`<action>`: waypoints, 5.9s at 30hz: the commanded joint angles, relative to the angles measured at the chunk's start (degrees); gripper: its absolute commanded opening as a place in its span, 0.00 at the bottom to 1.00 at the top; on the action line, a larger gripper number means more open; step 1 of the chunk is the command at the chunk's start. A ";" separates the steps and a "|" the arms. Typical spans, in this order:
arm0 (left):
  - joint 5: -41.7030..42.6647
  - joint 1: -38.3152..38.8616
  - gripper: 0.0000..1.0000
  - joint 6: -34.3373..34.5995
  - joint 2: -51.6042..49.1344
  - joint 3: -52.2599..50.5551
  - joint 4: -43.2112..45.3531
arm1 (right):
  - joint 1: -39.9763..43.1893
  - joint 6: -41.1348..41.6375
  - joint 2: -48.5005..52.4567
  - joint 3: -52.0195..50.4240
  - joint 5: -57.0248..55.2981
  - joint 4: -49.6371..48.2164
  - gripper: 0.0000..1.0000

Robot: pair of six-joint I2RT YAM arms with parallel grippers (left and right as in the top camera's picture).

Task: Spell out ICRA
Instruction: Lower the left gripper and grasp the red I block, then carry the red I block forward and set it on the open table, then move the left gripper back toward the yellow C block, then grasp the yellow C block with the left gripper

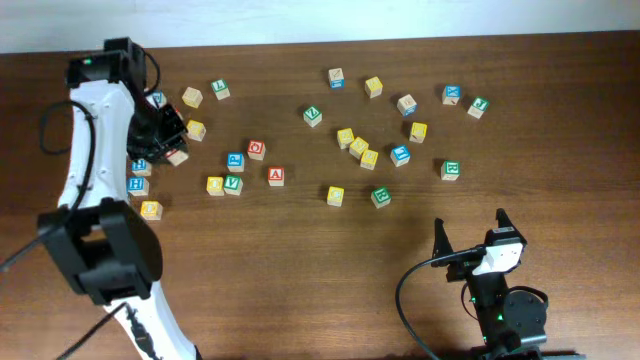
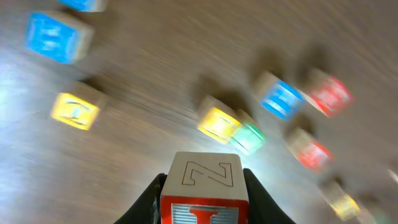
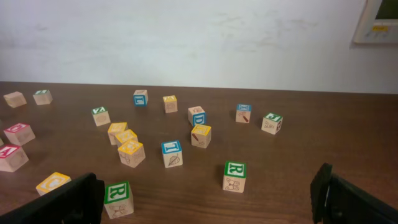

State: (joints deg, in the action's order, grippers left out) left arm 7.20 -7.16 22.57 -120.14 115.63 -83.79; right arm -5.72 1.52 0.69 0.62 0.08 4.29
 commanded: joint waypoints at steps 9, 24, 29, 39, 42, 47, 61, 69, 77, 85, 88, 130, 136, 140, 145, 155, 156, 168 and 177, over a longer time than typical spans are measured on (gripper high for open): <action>15.30 8.57 0.26 -13.29 24.00 1.84 -9.84 | -0.31 0.46 -0.33 -0.31 -0.31 0.37 0.98; 6.47 28.92 0.26 -3.17 25.24 -33.53 8.37 | -0.31 0.46 -0.33 -0.31 -0.28 0.37 0.98; 6.47 29.03 0.25 -1.49 25.24 -44.11 16.74 | -0.31 0.46 -0.33 -0.31 -0.31 0.37 0.98; 1.46 35.32 0.25 5.35 25.22 -53.05 33.20 | -0.31 0.46 -0.33 -0.31 -0.31 0.37 0.98; -9.73 36.24 0.25 10.27 25.22 -53.18 33.48 | -0.31 0.46 -0.33 -0.31 -0.31 0.35 0.98; -16.61 36.24 0.25 10.88 25.22 -56.48 42.64 | -0.31 0.46 -0.33 -0.31 -0.31 0.35 0.98; -9.66 36.26 0.26 11.56 23.06 -61.72 46.36 | -0.31 0.46 -0.33 -0.31 -0.31 0.37 0.98; -7.91 36.74 0.27 11.52 20.61 -61.72 47.10 | -0.31 0.46 -0.33 -0.31 -0.31 0.35 0.98; -8.46 37.59 0.28 11.45 20.06 -61.72 47.15 | -0.31 0.46 -0.33 -0.31 -0.31 0.37 0.98; -8.44 37.59 0.47 10.32 20.09 -61.31 47.10 | -0.31 0.46 -0.33 -0.31 -0.28 0.37 0.98; -8.41 37.59 0.59 10.14 20.09 -59.60 45.88 | -0.31 0.46 -0.33 -0.31 -0.31 0.35 0.98; -17.57 10.36 0.99 4.11 23.28 -28.61 17.14 | -0.31 0.46 -0.33 -0.31 -0.31 0.37 0.98; -17.55 10.36 0.99 4.11 23.28 -28.61 16.96 | -0.31 0.46 -0.33 -0.31 -0.31 0.37 0.98; -17.62 10.36 0.99 4.11 23.28 -28.61 17.03 | -0.31 0.46 -0.33 -0.31 -0.31 0.37 0.98; -17.57 10.36 0.99 4.13 23.28 -30.10 17.46 | -0.31 0.46 -0.33 -0.31 -0.28 0.35 0.98; -17.57 10.36 0.99 4.11 23.28 -33.09 22.45 | -0.31 0.44 -0.33 -0.31 -0.31 0.35 0.98; -17.57 10.36 0.99 4.11 23.28 -33.09 22.45 | -0.31 0.46 -0.33 -0.31 -0.31 0.37 0.98; 7.17 12.02 0.99 -18.53 22.45 -33.09 22.49 | -0.31 0.44 -0.33 -0.31 -0.31 0.37 0.98; 8.48 20.83 0.99 -25.64 16.55 -33.09 23.43 | -0.31 0.46 -0.33 -0.31 -0.31 0.37 0.98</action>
State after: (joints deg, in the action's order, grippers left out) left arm 18.33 11.22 -0.54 -101.14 83.02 -60.97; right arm -5.72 1.50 0.69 0.62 0.08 4.29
